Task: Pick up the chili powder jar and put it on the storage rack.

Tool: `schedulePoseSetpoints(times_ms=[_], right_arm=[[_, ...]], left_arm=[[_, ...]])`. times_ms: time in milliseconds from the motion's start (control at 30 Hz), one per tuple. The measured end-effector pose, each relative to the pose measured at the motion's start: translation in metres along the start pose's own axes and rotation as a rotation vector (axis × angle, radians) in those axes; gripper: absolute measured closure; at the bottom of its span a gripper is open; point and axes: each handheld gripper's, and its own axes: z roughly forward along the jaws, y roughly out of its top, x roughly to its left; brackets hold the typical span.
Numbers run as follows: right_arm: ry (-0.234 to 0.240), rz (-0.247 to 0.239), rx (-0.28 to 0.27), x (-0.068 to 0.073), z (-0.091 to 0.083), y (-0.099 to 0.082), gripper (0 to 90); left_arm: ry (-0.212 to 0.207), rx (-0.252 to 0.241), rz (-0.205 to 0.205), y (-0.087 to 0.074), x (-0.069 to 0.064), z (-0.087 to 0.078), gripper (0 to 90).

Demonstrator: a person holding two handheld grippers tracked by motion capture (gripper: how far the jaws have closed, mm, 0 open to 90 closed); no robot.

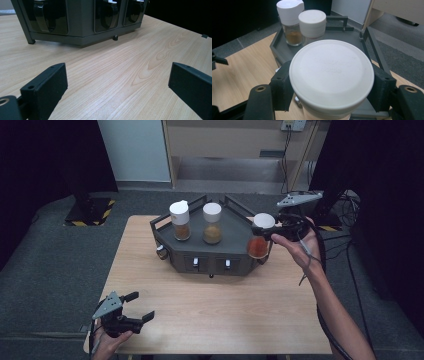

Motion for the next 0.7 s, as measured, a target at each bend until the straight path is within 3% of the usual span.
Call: schedulePoseSetpoints(times_ms=[400,700], right_arm=[[-0.041,0.018,0.011,-0.005,0.034,0.025,33.1],[-0.080,0.034,0.020,-0.010,0.052,0.030,33.1]], left_arm=[[-0.003,-0.001,0.000,0.000,0.000,0.000,1.5],[-0.003,-0.001,-0.001,0.000,0.000,0.000,1.5]])
